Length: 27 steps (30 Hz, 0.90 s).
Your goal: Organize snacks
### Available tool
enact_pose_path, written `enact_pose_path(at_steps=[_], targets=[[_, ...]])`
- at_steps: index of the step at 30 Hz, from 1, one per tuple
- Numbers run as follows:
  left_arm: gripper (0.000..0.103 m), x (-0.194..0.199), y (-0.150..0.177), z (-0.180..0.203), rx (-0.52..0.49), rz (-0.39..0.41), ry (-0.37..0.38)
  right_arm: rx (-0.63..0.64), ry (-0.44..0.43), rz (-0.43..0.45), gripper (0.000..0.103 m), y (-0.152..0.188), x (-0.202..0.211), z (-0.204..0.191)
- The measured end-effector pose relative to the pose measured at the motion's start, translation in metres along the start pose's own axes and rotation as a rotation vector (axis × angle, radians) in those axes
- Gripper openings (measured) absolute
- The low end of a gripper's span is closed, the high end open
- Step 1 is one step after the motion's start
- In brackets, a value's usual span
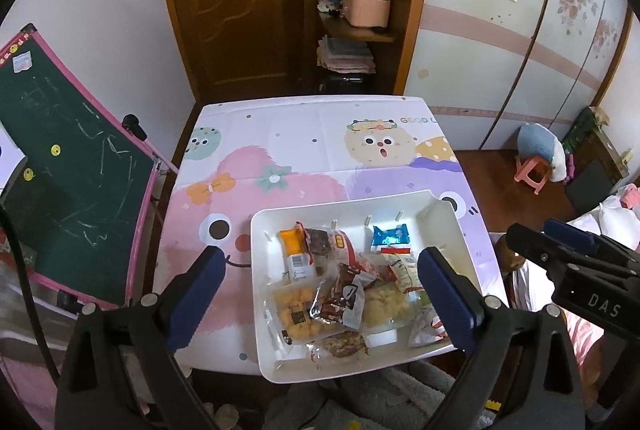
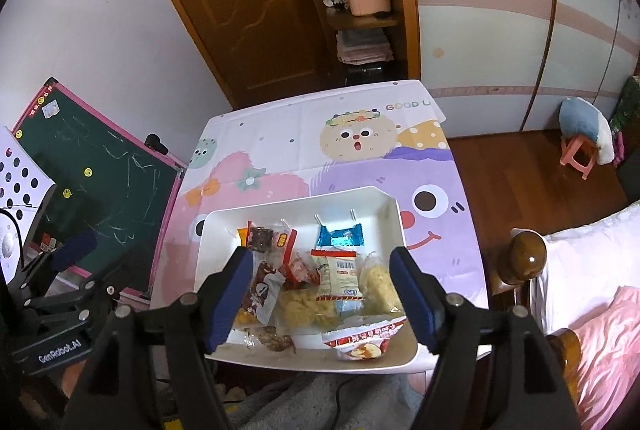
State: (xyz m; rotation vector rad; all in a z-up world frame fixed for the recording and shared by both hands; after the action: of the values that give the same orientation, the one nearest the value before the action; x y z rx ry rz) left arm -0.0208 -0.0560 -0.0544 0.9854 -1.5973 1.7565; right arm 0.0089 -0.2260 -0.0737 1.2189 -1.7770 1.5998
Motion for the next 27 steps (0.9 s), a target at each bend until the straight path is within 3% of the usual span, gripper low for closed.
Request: enact_pose_path(at_steps=[27], targets=[[0.098, 0.004, 0.002, -0.011, 0.021, -0.015, -0.03, 0.055, 0.043, 0.074, 0.072, -0.005, 0.011, -0.023]])
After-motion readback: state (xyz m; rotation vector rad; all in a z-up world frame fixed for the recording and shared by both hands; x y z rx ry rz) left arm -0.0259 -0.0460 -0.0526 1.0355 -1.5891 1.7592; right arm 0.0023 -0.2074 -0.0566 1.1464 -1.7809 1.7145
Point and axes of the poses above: each gripper's, at about its wrist camera, not at the fingertips, and x roughly against the way its jaws point, z to its right, y to its underside, the point moved 4 cm from there along -x, roughly the way its jaws point, and after that the axes turned 2 degrees about x, right-handed, at the moved point
